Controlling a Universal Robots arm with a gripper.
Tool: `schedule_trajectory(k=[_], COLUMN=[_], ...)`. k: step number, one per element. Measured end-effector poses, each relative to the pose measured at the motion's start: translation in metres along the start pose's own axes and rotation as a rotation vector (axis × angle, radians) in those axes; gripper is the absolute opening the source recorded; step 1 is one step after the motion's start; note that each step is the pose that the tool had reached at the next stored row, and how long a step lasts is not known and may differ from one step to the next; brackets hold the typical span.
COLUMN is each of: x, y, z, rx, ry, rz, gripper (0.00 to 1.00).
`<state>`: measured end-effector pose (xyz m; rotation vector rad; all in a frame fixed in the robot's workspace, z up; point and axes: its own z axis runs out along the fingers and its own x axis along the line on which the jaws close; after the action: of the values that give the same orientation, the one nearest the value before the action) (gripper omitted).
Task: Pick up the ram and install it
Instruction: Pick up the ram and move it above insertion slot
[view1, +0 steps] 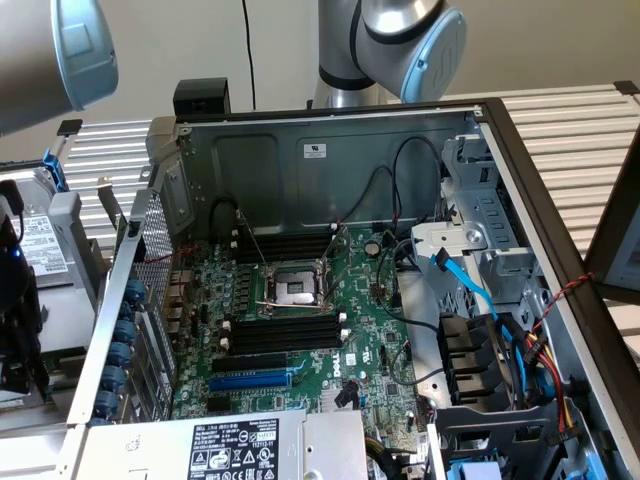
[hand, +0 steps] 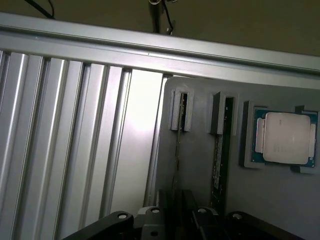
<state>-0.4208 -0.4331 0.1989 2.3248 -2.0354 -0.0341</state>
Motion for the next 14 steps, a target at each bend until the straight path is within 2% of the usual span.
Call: schedule_trajectory(k=[9,11,12,14], x=[0.0000,0.0000,0.0000,0.0000], y=[0.0000,0.0000,0.0000,0.0000], z=[0.0000,0.0000,0.0000,0.0000], rx=[0.0000,0.0000,0.0000,0.0000], ry=[0.0000,0.0000,0.0000,0.0000], rz=[0.000,0.000,0.000,0.000], gripper=[0.26,0.28,0.35,0.35])
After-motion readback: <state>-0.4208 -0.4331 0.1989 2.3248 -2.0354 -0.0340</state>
